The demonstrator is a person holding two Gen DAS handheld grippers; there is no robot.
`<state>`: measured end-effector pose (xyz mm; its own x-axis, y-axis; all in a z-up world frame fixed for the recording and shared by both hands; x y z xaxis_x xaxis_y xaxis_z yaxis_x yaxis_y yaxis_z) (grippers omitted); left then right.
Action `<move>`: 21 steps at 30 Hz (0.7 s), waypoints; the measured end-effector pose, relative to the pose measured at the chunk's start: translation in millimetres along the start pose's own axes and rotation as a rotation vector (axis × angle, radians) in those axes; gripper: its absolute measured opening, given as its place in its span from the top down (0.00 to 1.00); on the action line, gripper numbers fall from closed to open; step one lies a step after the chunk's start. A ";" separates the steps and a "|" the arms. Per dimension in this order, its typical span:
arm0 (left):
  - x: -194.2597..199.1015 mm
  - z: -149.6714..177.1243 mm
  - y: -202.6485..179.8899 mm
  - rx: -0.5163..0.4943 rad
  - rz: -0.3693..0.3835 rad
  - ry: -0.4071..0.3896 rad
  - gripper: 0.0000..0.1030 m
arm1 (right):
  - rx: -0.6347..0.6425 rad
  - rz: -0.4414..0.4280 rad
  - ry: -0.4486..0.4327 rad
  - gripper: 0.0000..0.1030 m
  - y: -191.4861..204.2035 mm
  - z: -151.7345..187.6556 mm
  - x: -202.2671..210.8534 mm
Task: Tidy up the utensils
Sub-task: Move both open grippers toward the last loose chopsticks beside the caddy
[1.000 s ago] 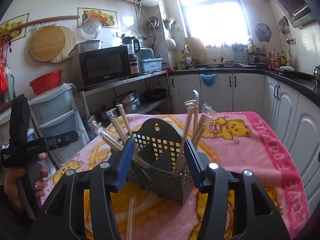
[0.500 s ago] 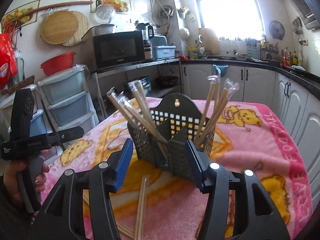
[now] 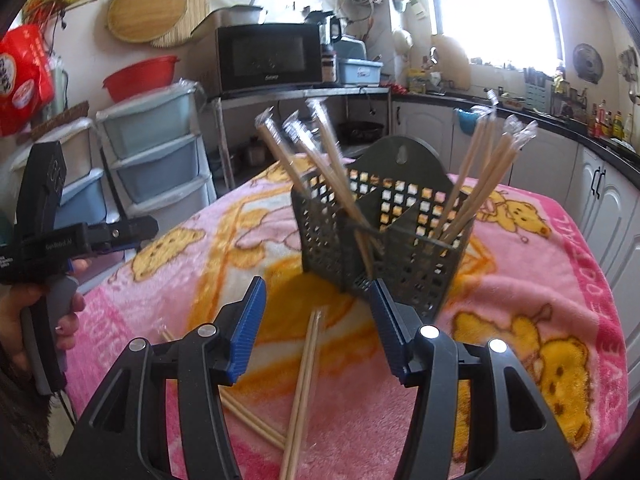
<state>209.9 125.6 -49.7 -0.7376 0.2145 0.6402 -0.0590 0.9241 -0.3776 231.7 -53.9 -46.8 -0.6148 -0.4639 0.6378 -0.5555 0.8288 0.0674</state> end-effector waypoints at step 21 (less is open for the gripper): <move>-23.2 73.3 22.7 0.076 0.073 0.196 0.37 | -0.048 -0.002 0.250 0.50 -13.7 33.8 -77.4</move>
<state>176.3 118.4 -122.2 -0.5974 0.3446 0.7241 -0.0661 0.8787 -0.4727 268.0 -40.0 -123.0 -0.4534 -0.3786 0.8069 -0.5255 0.8448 0.1011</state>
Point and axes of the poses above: each gripper's, at about its wrist camera, not at the fingertips, and x roughly against the way its jaws point, y to its left, z to its underside, the point moved 10 cm from there along -x, roughly the way its jaws point, and after that the axes turned 7 degrees about y, right-handed, at the moved point
